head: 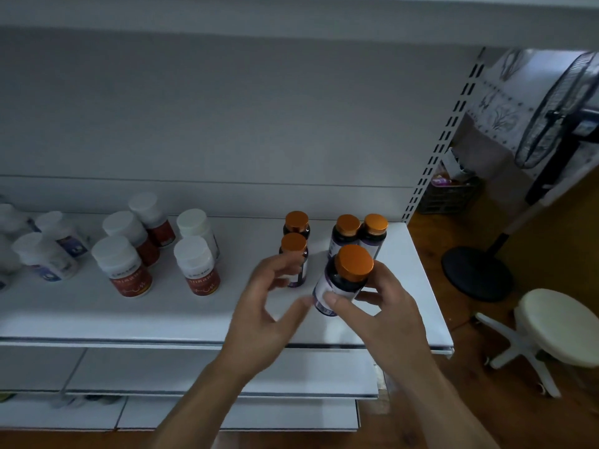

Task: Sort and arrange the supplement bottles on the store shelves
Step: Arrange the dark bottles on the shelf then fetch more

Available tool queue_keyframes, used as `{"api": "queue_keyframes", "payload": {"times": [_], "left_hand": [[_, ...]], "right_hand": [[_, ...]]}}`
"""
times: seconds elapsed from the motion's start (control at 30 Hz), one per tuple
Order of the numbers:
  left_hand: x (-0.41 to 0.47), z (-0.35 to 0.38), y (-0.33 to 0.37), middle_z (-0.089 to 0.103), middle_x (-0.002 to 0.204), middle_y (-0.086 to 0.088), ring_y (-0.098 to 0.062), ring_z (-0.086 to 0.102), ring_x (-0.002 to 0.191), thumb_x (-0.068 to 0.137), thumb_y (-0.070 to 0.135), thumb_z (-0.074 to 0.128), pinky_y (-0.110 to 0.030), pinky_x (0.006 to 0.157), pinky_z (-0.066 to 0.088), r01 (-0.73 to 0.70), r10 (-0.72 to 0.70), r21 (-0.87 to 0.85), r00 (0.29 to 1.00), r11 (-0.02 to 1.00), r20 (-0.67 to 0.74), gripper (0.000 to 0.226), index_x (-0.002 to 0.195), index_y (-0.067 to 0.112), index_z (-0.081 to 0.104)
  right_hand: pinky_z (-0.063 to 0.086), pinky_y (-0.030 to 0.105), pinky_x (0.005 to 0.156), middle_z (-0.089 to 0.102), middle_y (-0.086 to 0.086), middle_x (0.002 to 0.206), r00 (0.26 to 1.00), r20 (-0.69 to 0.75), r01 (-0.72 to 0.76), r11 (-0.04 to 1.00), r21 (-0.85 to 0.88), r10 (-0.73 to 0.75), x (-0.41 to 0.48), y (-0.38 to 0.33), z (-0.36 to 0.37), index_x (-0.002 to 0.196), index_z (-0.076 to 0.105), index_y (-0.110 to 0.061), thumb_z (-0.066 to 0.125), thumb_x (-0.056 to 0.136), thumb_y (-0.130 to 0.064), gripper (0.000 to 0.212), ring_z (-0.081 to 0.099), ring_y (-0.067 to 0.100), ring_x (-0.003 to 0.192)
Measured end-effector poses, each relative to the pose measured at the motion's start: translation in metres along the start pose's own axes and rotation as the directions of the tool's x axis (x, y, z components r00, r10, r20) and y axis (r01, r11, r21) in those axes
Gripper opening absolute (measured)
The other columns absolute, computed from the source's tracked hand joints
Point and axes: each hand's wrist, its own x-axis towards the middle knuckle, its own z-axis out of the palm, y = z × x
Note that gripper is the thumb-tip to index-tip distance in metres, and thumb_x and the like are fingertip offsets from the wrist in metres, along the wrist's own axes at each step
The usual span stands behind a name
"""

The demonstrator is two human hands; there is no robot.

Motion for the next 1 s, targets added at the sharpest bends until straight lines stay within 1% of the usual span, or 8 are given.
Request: {"api": "queue_keyframes", "payload": {"times": [0.17,0.3,0.47,0.57,0.67,0.77,0.87,1.0], "left_hand": [[-0.001,0.008,0.013,0.047,0.131,0.038,0.006,0.047,0.125,0.078,0.047,0.070,-0.008,0.099,0.039,-0.014,0.008,0.043,0.991,0.999,0.135,0.063,0.126,0.068,0.036],[-0.001,0.007,0.019,0.057,0.126,0.023,-0.011,0.057,0.118,0.074,0.034,0.078,-0.030,0.094,0.053,-0.104,0.104,-0.005,0.993,0.995,0.053,0.067,0.123,0.062,0.043],[0.000,0.003,0.028,0.057,0.125,0.019,-0.017,0.058,0.119,0.072,0.023,0.080,-0.040,0.093,0.055,-0.192,0.192,-0.006,0.981,0.981,0.035,0.073,0.124,0.059,0.044],[0.000,0.004,0.027,0.057,0.126,0.020,-0.013,0.056,0.120,0.075,0.030,0.079,-0.029,0.094,0.053,-0.192,0.191,0.025,0.981,0.981,0.023,0.068,0.127,0.057,0.043],[-0.002,0.003,0.027,0.056,0.128,0.021,-0.010,0.054,0.122,0.081,0.044,0.073,-0.015,0.094,0.046,-0.179,0.179,0.021,0.984,0.984,0.016,0.057,0.131,0.044,0.047],[-0.002,-0.002,0.026,0.058,0.124,0.015,-0.017,0.058,0.117,0.078,0.035,0.074,-0.021,0.090,0.051,-0.146,0.145,-0.039,0.989,0.988,-0.030,0.055,0.128,0.031,0.053],[-0.001,-0.004,0.031,0.059,0.126,0.014,-0.017,0.058,0.120,0.075,0.028,0.077,-0.026,0.097,0.050,-0.145,0.139,-0.112,0.988,0.983,-0.061,0.061,0.130,0.029,0.050],[0.002,-0.003,0.045,0.059,0.128,0.004,-0.026,0.055,0.125,0.074,0.019,0.079,-0.034,0.102,0.047,-0.201,0.188,-0.219,0.979,0.955,-0.079,0.069,0.134,0.025,0.046]], "right_hand": [[0.038,0.001,0.088,0.052,-0.043,0.116,0.947,-0.028,0.316,0.946,-0.075,-0.319,-0.005,-0.014,0.005,0.118,0.048,-0.049,0.075,0.074,-0.048,0.052,0.050,-0.012,0.114],[0.038,0.009,0.100,0.054,-0.024,0.129,0.833,-0.002,0.545,0.821,-0.172,-0.553,-0.008,-0.023,0.001,0.132,0.047,-0.032,0.070,0.077,-0.044,0.061,0.049,-0.003,0.122],[0.044,0.018,0.101,0.057,-0.008,0.130,0.799,-0.018,0.587,0.787,-0.190,-0.601,-0.010,-0.026,-0.003,0.130,0.049,-0.023,0.070,0.075,-0.044,0.062,0.052,0.006,0.122],[0.045,0.018,0.099,0.057,-0.011,0.129,0.807,-0.020,0.581,0.799,-0.156,-0.591,-0.011,-0.028,-0.004,0.129,0.049,-0.025,0.071,0.076,-0.044,0.061,0.053,0.006,0.122],[0.047,0.014,0.093,0.053,-0.025,0.124,0.871,-0.054,0.488,0.873,-0.024,-0.488,-0.011,-0.028,-0.003,0.127,0.047,-0.037,0.073,0.073,-0.043,0.061,0.054,0.004,0.119],[0.056,0.026,0.083,0.055,-0.019,0.119,0.975,-0.056,0.221,0.909,0.355,-0.215,-0.008,-0.032,-0.003,0.120,0.047,-0.047,0.078,0.065,-0.035,0.064,0.060,0.014,0.114],[0.058,0.030,0.076,0.064,-0.002,0.114,0.998,0.057,-0.064,0.758,0.649,0.035,-0.002,-0.028,-0.004,0.124,0.050,-0.037,0.071,0.071,-0.015,0.061,0.067,0.018,0.106],[0.058,0.034,0.074,0.067,0.011,0.116,0.943,0.288,-0.333,0.514,0.791,0.168,0.001,-0.029,0.002,0.117,0.067,-0.024,0.063,0.085,-0.028,0.032,0.067,0.025,0.100]]}}
